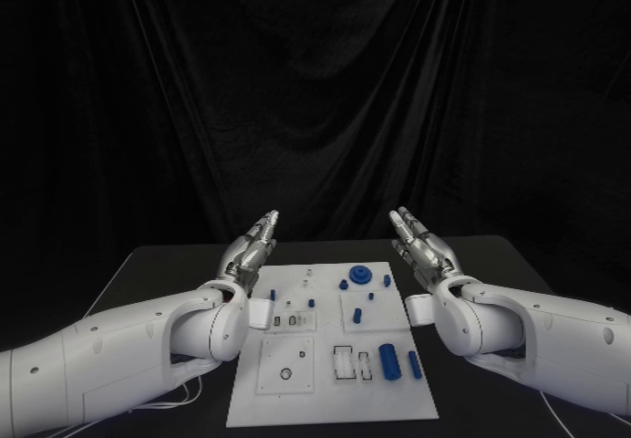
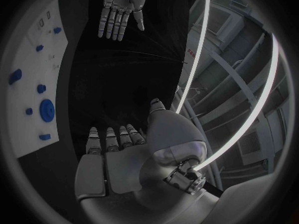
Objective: Assemble the parts on the task board
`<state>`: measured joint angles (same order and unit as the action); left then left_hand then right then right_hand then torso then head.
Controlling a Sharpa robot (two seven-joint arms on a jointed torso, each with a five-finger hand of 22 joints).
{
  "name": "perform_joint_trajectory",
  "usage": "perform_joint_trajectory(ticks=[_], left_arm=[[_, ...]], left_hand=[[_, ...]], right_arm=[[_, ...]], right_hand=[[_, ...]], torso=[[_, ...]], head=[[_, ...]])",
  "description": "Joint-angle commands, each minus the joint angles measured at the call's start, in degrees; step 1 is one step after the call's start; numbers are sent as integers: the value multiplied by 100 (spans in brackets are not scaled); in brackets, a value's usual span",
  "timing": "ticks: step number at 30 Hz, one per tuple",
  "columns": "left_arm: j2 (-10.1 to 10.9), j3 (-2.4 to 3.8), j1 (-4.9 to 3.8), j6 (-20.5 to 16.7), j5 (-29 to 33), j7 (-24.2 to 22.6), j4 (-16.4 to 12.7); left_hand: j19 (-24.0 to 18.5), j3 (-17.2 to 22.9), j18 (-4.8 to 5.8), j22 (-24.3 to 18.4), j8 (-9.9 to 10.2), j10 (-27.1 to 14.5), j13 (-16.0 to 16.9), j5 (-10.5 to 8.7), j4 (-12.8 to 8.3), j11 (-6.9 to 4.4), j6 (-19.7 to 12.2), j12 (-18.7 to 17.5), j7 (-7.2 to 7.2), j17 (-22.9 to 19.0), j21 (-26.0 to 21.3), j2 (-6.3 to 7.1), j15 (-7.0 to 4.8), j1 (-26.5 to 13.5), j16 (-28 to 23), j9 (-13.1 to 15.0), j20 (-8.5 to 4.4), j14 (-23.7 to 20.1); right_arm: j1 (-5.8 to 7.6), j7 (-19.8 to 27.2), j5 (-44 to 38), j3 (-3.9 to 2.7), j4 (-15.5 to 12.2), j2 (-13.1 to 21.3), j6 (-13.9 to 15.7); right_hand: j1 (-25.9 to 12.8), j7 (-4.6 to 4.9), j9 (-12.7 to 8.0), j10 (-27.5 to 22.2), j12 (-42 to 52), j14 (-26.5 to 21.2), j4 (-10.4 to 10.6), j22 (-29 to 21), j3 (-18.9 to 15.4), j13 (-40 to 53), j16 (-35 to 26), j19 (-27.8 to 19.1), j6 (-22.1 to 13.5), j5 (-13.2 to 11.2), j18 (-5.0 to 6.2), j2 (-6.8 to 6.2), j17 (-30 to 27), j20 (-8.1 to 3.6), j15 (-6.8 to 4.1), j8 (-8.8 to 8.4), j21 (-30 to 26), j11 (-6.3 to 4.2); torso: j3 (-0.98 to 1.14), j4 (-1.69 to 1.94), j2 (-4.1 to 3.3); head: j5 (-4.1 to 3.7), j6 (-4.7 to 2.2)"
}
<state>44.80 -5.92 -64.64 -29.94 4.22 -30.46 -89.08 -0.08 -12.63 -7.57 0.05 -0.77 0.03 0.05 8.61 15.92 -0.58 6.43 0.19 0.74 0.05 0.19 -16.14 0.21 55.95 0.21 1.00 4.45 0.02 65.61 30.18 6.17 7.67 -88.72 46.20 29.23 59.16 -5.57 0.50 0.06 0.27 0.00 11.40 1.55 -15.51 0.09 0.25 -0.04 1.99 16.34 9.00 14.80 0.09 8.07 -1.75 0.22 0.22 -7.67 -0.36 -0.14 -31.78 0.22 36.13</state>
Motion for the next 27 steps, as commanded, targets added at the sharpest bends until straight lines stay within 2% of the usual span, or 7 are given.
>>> perform_joint_trajectory(ticks=[1,10,14,19,20,23,27], left_arm=[[-8,-101,-122,1408,349,-409,16],[-11,-473,-428,2936,729,-708,68],[-12,-567,-504,3319,825,-784,81],[-12,-613,-543,3511,873,-821,87],[84,-613,-514,3641,372,-1251,442],[141,-613,-513,3571,124,-1325,420],[178,-613,-513,3535,-26,-1388,452]], left_hand=[[8,-53,-141,-5,-11,-3,-5,73,89,39,-120,-19,226,-5,-19,-60,52,271,-21,-11,130,-2],[8,-57,-157,-5,-25,-3,-5,84,85,48,-66,-19,226,-5,-19,-53,53,314,-21,-1,151,-2],[8,-75,-180,-5,-32,-3,-5,85,83,54,-28,-19,142,-5,-19,-46,79,386,-21,4,194,-2],[8,-58,-177,-5,-2,169,45,113,89,309,-195,40,481,-5,-19,-63,260,520,-21,-21,364,-2],[10,2,-178,-2,5,206,54,137,97,352,-236,55,516,-5,-16,-79,299,513,-21,-26,400,-2],[29,80,-196,22,-8,246,62,177,95,396,-178,72,456,-5,13,-78,332,525,-21,-16,453,-2],[90,132,-221,68,-20,321,78,279,92,478,-106,106,312,-5,75,-71,400,587,-21,-5,542,-2]], right_arm=[[141,-115,595,131,34,45,-1392],[458,-179,1152,549,106,138,-2715],[520,-192,1261,632,120,156,-2976],[535,-195,1287,651,123,161,-3037],[547,-249,1146,651,149,381,-3789],[563,-235,1134,651,148,420,-3810],[588,-129,1127,651,202,425,-3911]], right_hand=[[83,34,5,-6,-27,0,26,-155,-52,-9,-25,4,34,-15,106,26,-9,73,92,37,-22,89],[29,150,10,-6,-27,0,81,-155,-94,-9,-25,4,58,-96,117,48,-9,63,261,42,-22,245],[34,242,23,-6,-27,0,88,-155,-106,-9,-25,4,119,-102,122,57,-9,81,396,58,-22,392],[87,324,31,-6,-27,0,45,-155,-101,-9,-25,4,173,-76,130,58,-9,187,476,69,-22,618],[112,361,36,-6,-27,0,24,-155,-96,-9,-25,4,199,-62,138,60,-9,241,518,74,-22,642],[125,472,52,-6,-27,0,10,-137,-100,-9,-25,22,282,-55,140,68,-9,332,596,94,-1,725],[272,827,145,164,367,177,-22,22,-112,122,229,392,746,122,120,85,129,741,1150,229,268,1189]], torso=[[-1,0,-2],[-1,0,-2],[-1,0,-2],[-1,0,-2],[-5,13,-76],[-14,23,-79],[-29,65,-107]], head=[[-1,0],[-1,0],[-1,0],[-1,0],[32,473],[21,622],[-5,721]])
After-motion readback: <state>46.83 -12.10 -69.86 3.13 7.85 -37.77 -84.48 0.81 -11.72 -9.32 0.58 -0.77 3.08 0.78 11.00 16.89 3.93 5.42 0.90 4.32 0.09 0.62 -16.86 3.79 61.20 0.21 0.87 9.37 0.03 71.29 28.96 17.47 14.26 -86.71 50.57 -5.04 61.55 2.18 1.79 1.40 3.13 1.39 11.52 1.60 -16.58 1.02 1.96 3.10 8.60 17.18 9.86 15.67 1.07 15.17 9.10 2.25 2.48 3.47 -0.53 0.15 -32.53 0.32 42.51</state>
